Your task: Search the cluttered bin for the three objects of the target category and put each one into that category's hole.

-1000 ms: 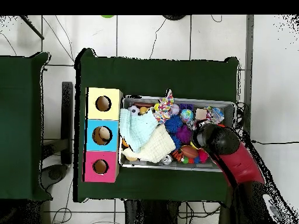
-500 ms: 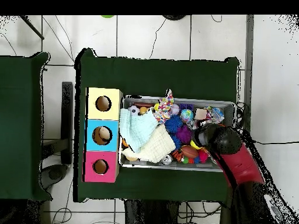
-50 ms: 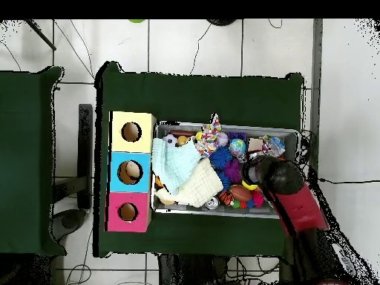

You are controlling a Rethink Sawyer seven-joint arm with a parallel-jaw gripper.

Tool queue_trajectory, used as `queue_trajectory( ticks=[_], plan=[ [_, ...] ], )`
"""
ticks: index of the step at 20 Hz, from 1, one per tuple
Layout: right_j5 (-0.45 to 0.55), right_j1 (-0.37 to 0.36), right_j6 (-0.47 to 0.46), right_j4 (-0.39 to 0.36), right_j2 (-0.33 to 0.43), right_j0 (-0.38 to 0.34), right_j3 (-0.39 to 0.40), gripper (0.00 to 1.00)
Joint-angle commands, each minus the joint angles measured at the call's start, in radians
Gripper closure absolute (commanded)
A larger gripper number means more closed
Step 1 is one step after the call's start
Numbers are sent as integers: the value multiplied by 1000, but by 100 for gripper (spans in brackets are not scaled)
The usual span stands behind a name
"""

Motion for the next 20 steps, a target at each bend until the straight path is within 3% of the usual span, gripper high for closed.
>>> queue_trajectory(
  ticks=[1, 14, 20],
  plan=[
    [-74, 44, 204, 58, 137, -16, 67, 0],
    [-197, 122, 168, 20, 226, -91, 43, 0],
    [-216, 151, 172, 2, 193, -69, 12, 0]
  ],
)
